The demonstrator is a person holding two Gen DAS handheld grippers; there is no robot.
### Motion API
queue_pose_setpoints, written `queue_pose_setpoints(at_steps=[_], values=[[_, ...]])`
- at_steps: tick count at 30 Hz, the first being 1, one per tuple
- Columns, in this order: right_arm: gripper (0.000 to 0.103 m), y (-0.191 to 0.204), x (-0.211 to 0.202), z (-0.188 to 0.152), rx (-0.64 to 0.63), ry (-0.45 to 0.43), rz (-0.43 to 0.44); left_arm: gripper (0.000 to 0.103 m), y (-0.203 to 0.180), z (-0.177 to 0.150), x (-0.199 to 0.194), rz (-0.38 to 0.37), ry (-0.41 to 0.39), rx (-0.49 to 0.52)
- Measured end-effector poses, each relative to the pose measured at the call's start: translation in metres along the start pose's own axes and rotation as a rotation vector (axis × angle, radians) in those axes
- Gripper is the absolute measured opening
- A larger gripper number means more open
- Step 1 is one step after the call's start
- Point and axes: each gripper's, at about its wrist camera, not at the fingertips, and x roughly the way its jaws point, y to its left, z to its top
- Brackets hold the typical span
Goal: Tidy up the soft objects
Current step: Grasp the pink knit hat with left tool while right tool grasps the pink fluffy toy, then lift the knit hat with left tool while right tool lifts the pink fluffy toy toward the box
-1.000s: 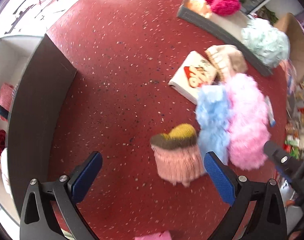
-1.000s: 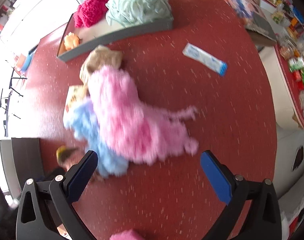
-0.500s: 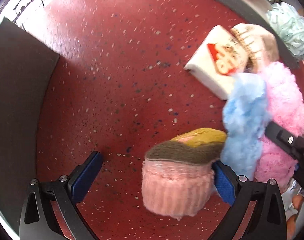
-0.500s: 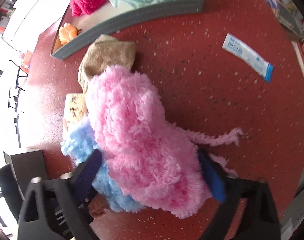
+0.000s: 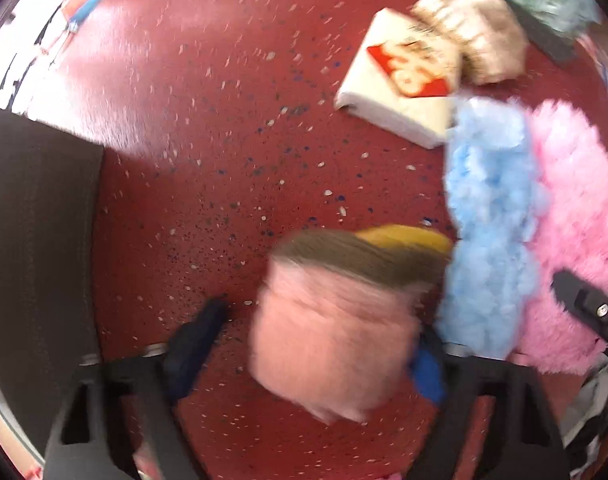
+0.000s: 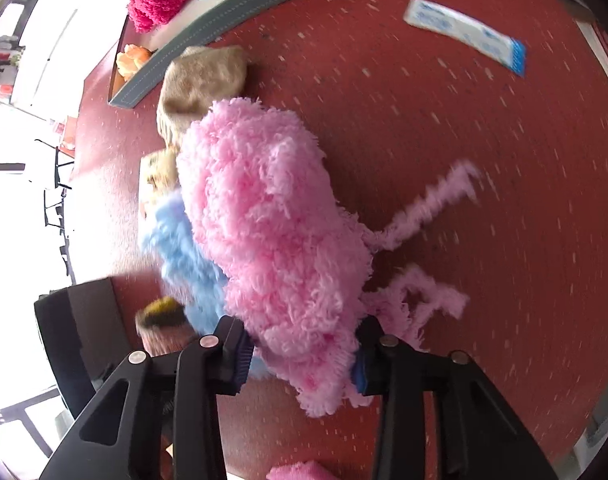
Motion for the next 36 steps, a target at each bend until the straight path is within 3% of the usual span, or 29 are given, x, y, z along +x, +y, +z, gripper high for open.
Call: queue_pose_setpoints(at_steps=[7, 15, 23, 29, 31, 34, 36], values=[[0.036, -0.021, -0.007, -0.05, 0.037, 0.02, 0.002, 0.053, -0.001, -0.031, -0.016, 0.003, -0.038, 0.163], [0.035, -0.027, -0.012, -0.11, 0.025, 0.037, -0.015, 0.053, 0.017, -0.101, -0.021, -0.003, -0.003, 0.284], [0.035, -0.017, -0.024, -0.14, 0.046, 0.019, -0.025, 0.053, 0.049, -0.151, -0.044, -0.021, -0.026, 0.325], [0.035, -0.004, -0.032, -0.148, 0.021, -0.007, -0.041, 0.053, 0.064, -0.148, -0.069, -0.032, -0.087, 0.328], [0.042, -0.005, -0.03, -0.143, 0.003, -0.005, -0.087, 0.053, 0.063, -0.146, -0.081, -0.035, -0.099, 0.326], [0.071, -0.001, -0.019, -0.141, -0.046, 0.02, -0.148, 0.053, 0.059, -0.146, -0.096, -0.043, -0.112, 0.322], [0.076, 0.009, -0.011, -0.134, -0.116, 0.009, -0.223, 0.053, 0.059, -0.138, -0.103, -0.046, -0.115, 0.319]])
